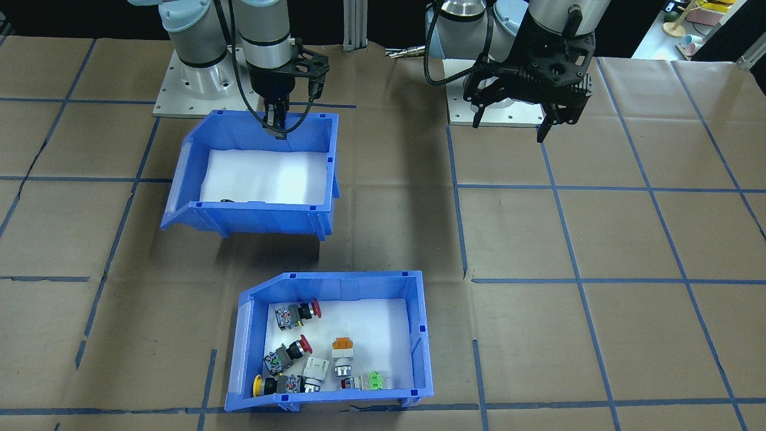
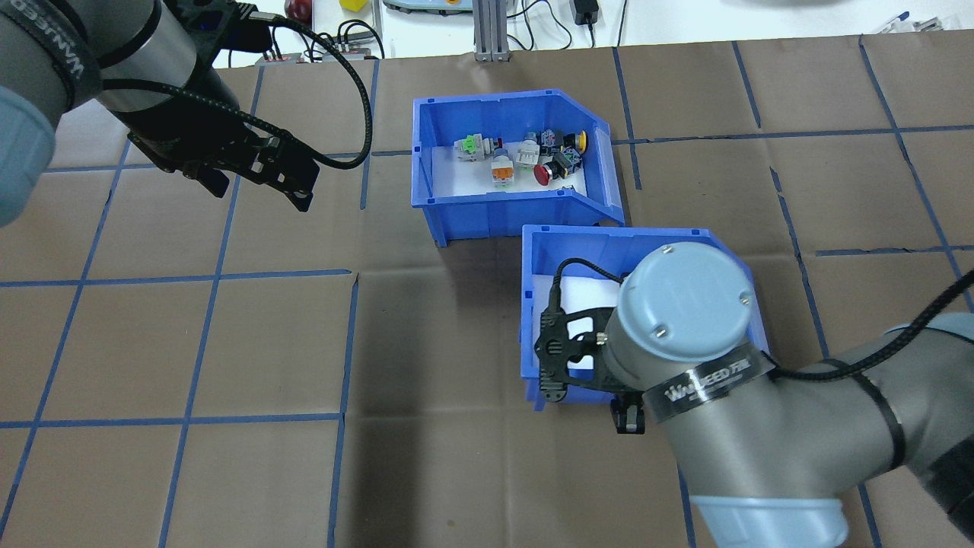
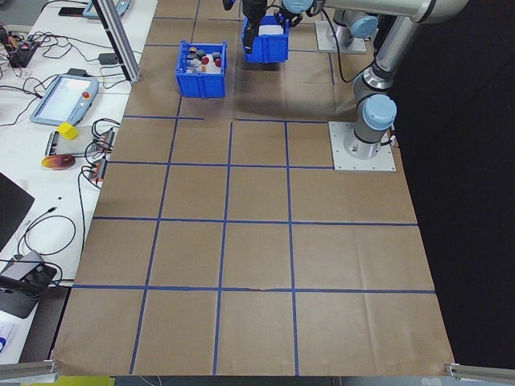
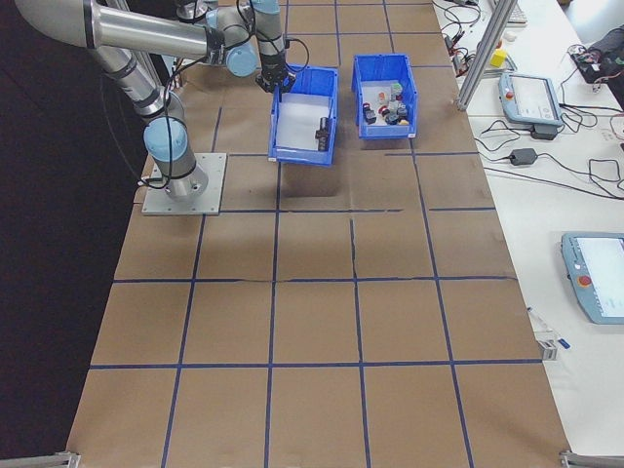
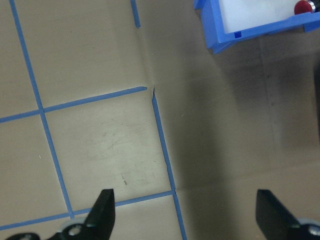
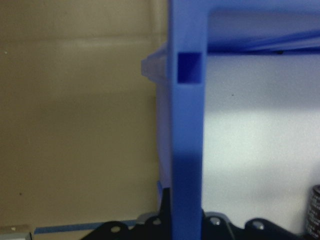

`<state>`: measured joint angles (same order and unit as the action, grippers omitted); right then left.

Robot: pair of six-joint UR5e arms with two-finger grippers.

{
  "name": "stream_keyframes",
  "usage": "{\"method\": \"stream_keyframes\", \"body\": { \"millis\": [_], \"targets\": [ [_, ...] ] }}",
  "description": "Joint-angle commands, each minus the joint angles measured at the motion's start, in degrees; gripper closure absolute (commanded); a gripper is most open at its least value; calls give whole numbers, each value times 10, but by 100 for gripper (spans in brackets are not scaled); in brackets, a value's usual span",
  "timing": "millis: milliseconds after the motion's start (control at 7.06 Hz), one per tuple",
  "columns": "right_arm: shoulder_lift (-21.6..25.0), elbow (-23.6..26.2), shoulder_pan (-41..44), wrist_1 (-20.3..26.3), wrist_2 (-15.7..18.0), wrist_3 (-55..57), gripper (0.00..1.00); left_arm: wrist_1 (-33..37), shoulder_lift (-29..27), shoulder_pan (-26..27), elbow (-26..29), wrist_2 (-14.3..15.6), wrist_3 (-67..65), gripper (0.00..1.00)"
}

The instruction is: Place button box in front

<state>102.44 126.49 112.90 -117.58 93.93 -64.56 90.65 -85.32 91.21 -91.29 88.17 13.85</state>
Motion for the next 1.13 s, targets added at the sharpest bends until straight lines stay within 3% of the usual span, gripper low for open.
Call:
{"method": "stream_keyframes", "body": {
  "millis": [0,283,708,850,991],
  "targets": [
    [-71,-6,126,-75,38,93,92,1,-4,-6,-16,-5,7,1],
    [-130,-29,152,-97,63,119,92,-6,10,-14,-27,1,-69,1],
    [-131,-27,152,-101,56,131,91,-6,15,-26,-32,14,-67,1],
    [-131,-27,152,-101,56,132,49,-6,15,-34,-36,14,-65,1],
    [-132,-27,149,-96,59,139,0,-6,16,-34,-44,14,-65,1]
  ]
}}
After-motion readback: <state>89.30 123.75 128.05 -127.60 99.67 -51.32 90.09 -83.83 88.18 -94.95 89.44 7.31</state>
